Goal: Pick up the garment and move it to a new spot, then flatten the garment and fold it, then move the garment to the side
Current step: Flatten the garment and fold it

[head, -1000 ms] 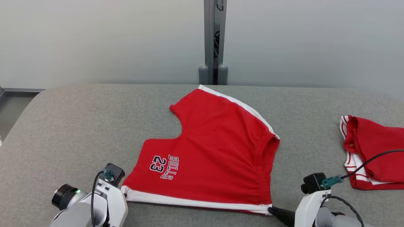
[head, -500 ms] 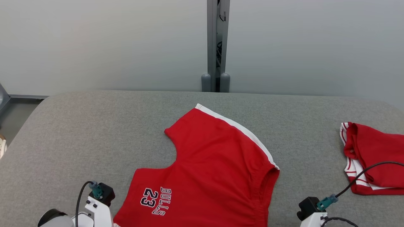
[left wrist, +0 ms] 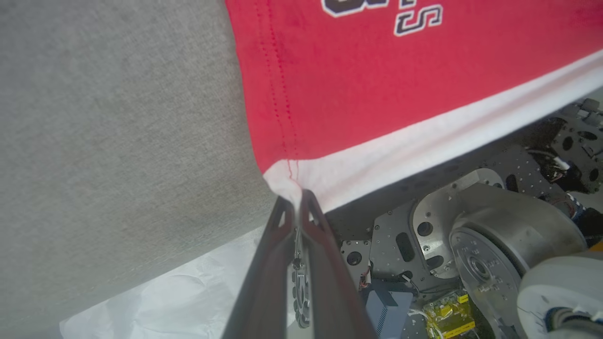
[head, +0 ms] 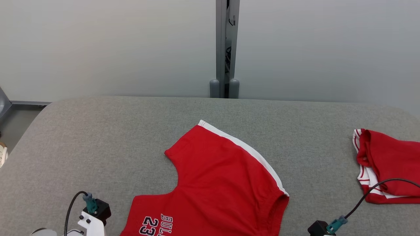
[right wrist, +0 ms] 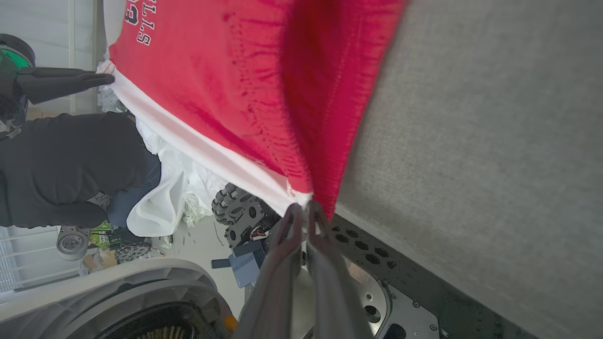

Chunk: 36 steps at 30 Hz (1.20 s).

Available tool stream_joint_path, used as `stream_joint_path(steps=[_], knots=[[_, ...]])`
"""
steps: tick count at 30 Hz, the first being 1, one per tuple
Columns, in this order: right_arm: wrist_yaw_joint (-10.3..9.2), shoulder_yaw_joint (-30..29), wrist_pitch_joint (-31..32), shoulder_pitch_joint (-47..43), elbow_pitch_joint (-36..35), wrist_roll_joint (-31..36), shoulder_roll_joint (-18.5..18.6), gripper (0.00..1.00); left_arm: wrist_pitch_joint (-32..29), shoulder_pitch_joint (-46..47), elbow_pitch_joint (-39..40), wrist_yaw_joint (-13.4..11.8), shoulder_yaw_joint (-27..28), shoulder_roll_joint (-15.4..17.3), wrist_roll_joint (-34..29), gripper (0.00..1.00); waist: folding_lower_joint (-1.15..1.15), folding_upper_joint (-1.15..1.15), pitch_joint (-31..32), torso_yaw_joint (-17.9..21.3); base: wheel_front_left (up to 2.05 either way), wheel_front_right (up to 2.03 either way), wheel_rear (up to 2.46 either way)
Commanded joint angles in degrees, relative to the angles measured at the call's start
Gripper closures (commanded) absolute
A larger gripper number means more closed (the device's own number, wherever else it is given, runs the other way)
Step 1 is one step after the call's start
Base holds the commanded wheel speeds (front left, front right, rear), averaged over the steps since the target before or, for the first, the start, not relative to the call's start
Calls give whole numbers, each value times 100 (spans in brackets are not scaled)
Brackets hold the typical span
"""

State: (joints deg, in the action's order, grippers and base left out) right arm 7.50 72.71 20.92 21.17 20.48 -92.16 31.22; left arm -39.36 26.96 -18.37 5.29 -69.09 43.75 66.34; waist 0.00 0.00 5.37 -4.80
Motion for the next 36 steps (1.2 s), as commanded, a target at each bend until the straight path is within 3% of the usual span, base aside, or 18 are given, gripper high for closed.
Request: stream_joint_path(steps=[1,17,36], knots=[[-1,-52,-61,-61,-45,-5,42,100,-7,-31,94,-92,85,88,41,100,0,0,-16,32,0,0,0],[0,-981,-625,9,-718,-268,-276,100,499,711,550,-567,855,236,108,100,0,0,-102,490,0,0,0],[0,-1729,-1625,367,-519,228,-1008,100,2295,1397,-894,-851,1485,-628,-395,100,0,0,-525,1084,0,0,0]])
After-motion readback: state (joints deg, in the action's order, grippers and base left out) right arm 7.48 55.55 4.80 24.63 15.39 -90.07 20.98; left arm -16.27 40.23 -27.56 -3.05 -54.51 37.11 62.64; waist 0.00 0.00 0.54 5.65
